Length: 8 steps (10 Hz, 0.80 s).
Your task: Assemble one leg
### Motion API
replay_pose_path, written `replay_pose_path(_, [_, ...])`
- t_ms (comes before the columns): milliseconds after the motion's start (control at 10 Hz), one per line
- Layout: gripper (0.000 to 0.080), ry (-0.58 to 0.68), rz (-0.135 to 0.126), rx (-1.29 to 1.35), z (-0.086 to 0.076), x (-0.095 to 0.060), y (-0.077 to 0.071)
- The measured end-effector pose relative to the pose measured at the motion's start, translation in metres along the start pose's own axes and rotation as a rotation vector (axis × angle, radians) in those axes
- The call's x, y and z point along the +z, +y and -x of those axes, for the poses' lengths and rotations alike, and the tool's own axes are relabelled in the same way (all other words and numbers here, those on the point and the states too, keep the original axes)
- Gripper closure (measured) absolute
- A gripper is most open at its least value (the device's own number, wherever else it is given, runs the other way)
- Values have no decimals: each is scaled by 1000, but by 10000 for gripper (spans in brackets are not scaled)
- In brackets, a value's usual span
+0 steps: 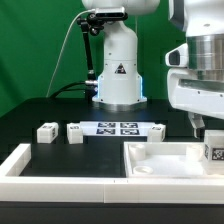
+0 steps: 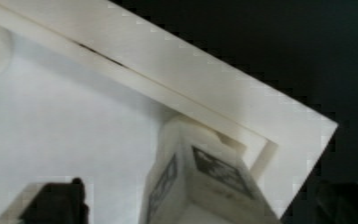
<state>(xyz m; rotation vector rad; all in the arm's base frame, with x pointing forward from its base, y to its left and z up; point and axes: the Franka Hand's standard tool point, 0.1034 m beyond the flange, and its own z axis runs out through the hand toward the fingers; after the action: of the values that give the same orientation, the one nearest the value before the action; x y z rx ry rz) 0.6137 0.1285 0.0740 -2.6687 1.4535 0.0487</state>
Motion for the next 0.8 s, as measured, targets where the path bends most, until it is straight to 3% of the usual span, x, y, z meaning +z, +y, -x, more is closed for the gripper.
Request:
replay_pose_path(400, [150,16,12,-396,-5,-1,1])
replay_pose_path(800, [150,36,40,-779,-7,-1,2])
